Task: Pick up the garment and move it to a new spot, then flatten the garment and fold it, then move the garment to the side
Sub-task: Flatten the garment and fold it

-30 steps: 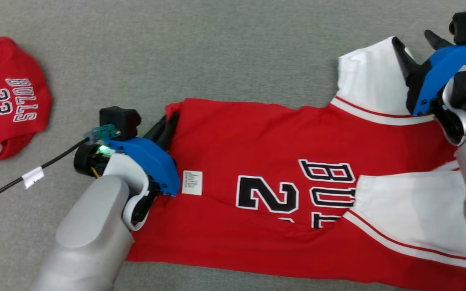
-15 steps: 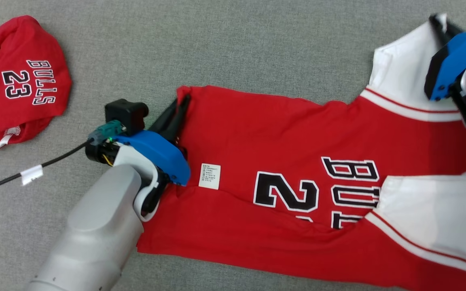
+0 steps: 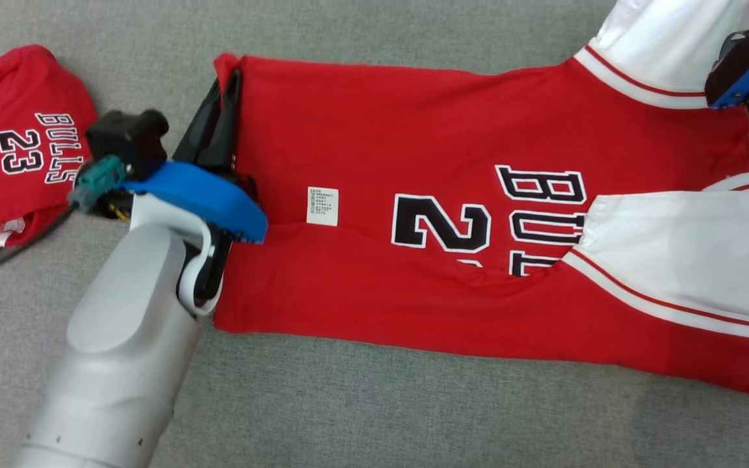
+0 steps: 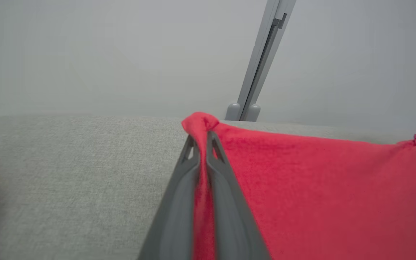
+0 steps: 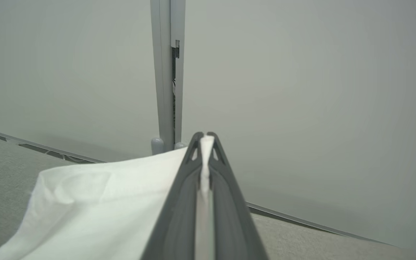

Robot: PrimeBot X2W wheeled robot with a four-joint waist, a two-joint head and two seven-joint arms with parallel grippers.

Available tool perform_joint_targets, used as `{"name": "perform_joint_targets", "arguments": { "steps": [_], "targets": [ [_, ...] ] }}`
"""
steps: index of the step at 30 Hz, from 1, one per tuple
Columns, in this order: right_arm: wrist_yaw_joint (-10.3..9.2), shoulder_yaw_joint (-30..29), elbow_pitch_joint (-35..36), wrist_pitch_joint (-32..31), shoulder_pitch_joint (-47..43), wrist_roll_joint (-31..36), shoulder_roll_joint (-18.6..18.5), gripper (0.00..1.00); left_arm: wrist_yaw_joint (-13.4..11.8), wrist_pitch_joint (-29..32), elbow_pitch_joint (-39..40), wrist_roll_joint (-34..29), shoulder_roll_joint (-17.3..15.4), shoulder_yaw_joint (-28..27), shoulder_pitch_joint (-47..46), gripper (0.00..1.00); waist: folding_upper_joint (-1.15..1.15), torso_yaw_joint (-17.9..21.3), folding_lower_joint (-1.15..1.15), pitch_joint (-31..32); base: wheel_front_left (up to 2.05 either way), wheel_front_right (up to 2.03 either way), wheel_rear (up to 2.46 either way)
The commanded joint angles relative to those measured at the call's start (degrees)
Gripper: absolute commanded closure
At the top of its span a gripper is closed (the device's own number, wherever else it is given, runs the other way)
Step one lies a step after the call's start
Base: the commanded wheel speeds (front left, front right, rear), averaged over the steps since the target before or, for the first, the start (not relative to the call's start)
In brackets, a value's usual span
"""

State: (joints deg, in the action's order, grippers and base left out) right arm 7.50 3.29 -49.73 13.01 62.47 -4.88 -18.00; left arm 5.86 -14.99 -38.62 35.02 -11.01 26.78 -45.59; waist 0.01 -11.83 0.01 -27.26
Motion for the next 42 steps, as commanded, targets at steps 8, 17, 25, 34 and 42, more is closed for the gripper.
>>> {"name": "perform_joint_targets", "arguments": {
  "steps": [8,17,25,34,42],
  "targets": [
    [-0.02,0.5,9.9,2.2,-13.6,-8.2,3.7,1.0,0.9,-0.2,3.4,-5.0,-0.4,-8.0,11.5,1.0,-0.01,4.7,-0.01,6.8,0.0,0.0,0.0],
    [-0.01,0.5,25.3,2.2,-34.4,-15.6,5.1,1.0,1.4,-0.2,2.9,-8.1,-0.7,-13.4,20.2,1.0,-0.01,9.3,-0.01,10.8,0.0,0.0,0.0],
    [-0.01,2.8,26.9,2.2,-46.6,-19.2,7.9,1.0,1.7,-0.3,-0.2,-10.3,-0.8,-17.0,24.7,1.0,-0.01,12.0,-0.01,12.8,0.0,0.0,0.0],
    [-0.01,0.9,22.3,2.0,-47.3,-19.4,9.3,0.0,0.1,-0.2,3.3,-14.8,2.8,-22.5,32.4,0.0,-0.01,10.8,-0.01,15.6,0.0,0.0,0.0],
    [-0.01,-4.0,15.9,0.8,-44.5,-16.9,11.2,0.0,-0.1,-0.2,8.6,-18.3,6.8,-25.7,37.3,0.0,-0.01,7.6,-0.01,16.7,0.0,0.0,0.0]
  ]
}}
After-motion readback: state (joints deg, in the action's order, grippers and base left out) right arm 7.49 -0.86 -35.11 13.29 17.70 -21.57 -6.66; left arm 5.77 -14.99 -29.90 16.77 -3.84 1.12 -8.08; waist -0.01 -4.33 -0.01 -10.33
